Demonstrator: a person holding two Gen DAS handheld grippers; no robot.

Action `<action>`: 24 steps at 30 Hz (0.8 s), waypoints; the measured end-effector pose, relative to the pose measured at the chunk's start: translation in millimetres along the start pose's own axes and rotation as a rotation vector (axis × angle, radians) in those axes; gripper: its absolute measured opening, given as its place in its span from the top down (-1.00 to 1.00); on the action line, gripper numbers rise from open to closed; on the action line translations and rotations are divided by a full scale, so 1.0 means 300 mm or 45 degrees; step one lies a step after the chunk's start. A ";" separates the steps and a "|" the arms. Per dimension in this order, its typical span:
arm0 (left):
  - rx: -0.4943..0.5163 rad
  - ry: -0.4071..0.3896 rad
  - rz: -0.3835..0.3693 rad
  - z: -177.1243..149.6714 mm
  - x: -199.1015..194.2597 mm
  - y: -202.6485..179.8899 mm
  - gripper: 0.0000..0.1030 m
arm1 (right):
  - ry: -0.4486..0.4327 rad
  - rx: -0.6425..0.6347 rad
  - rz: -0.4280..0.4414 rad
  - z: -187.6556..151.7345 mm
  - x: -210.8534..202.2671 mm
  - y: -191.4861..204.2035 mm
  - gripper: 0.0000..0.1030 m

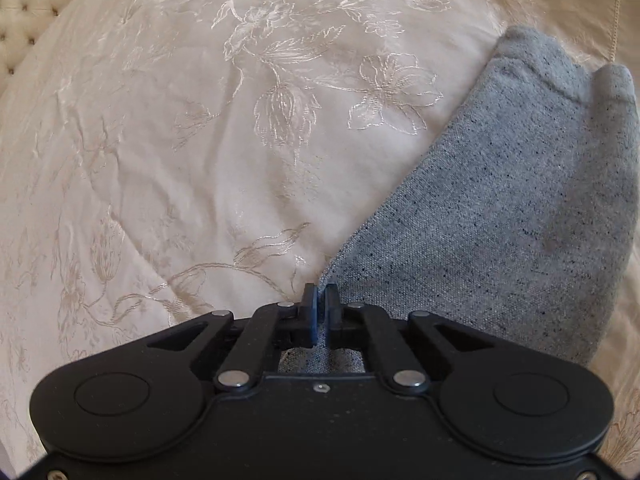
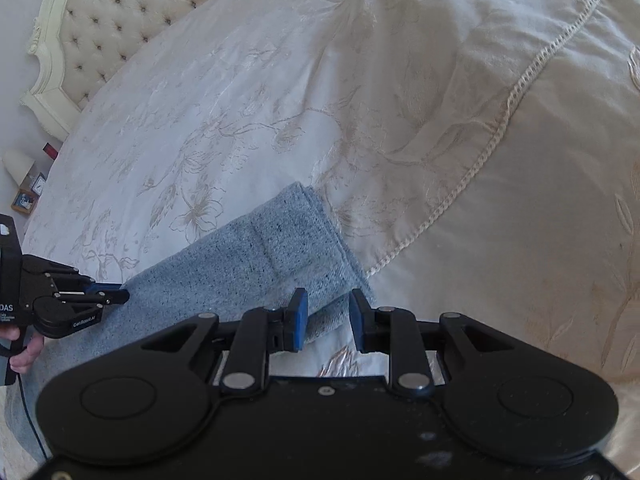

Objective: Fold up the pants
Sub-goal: 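Pinch the fold with the right tool while the left tool straightens it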

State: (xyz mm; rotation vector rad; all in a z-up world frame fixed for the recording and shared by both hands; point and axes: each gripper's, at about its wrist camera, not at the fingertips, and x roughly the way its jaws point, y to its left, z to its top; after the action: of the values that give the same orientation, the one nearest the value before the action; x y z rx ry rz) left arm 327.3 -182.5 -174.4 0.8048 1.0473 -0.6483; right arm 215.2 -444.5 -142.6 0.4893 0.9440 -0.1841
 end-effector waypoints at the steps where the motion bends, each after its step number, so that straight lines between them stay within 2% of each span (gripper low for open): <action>1: -0.005 0.001 0.000 -0.003 -0.001 0.000 0.88 | -0.005 -0.033 0.011 0.008 0.004 0.000 0.46; 9: -0.029 0.019 -0.026 0.005 0.030 0.031 0.83 | 0.060 -0.057 0.159 0.077 0.089 -0.045 0.40; 11: -0.038 0.021 -0.030 0.000 0.035 0.038 0.80 | 0.110 -0.065 0.188 0.091 0.104 -0.044 0.59; 12: -0.044 0.021 -0.035 -0.001 0.043 0.047 0.79 | 0.135 -0.070 0.201 0.099 0.101 -0.036 0.90; 14: -0.053 0.016 -0.047 -0.004 0.051 0.061 0.79 | 0.142 -0.057 0.241 0.125 0.068 -0.011 0.91; 16: -0.057 0.004 -0.066 -0.011 0.050 0.071 0.79 | 0.100 -0.077 0.260 0.159 0.005 0.020 0.92; 18: -0.060 -0.005 -0.088 -0.023 0.050 0.092 0.75 | 0.069 -0.142 0.181 0.177 -0.021 0.034 0.92; 22: -0.085 0.005 -0.109 -0.030 0.043 0.131 0.64 | 0.180 -0.191 -0.059 0.146 0.097 -0.004 0.91; 24: -0.128 -0.004 -0.108 -0.033 0.013 0.162 0.62 | 0.179 -0.244 -0.172 0.126 0.117 0.009 0.78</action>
State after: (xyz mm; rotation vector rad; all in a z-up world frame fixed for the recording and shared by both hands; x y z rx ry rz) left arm 362.3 -147.5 -168.1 0.6748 1.1073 -0.6635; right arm 264.1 -458.2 -151.7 0.2637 1.1212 -0.1808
